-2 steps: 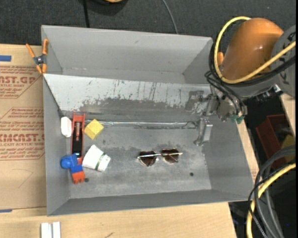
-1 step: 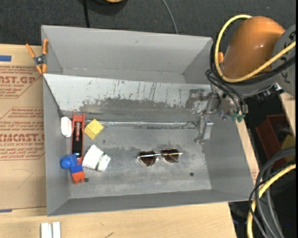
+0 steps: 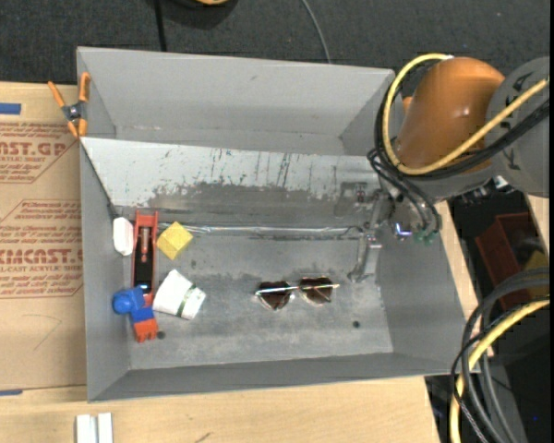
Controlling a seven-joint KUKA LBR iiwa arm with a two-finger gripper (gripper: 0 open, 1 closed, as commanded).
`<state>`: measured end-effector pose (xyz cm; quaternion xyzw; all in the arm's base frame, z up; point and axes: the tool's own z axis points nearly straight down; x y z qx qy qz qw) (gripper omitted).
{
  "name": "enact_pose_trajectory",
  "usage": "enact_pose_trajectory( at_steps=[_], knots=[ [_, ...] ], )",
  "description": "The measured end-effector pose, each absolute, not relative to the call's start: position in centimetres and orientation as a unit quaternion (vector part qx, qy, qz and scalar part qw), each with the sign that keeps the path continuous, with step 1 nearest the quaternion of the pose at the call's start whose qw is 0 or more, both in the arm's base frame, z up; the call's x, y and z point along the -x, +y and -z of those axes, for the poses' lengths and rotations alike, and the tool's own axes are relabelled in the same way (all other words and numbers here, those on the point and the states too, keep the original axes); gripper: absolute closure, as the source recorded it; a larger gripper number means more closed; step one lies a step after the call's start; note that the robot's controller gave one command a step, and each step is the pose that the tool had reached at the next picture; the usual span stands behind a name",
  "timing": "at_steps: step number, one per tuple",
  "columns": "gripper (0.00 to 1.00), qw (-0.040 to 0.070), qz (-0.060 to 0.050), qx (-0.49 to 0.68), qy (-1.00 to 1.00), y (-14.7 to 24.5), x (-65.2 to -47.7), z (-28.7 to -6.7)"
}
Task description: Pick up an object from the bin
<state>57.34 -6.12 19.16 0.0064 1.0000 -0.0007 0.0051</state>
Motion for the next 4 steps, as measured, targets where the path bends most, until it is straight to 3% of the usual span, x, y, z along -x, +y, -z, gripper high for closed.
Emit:
enact_pose_trajectory(
  at_steps=[1, 2, 3, 4],
  knots=[
    [0.00, 0.003, 0.000, 0.006, 1.000, -4.7, -56.2, -13.0],
    [0.00, 0.005, 0.000, -0.009, 1.000, -3.5, -55.4, -8.6],
    [1.00, 0.004, 0.000, 0.107, 0.994, -1.5, -55.7, -7.1],
    [1.00, 0.004, 0.000, 0.107, 0.994, -1.6, -55.7, -7.1]
  ],
)
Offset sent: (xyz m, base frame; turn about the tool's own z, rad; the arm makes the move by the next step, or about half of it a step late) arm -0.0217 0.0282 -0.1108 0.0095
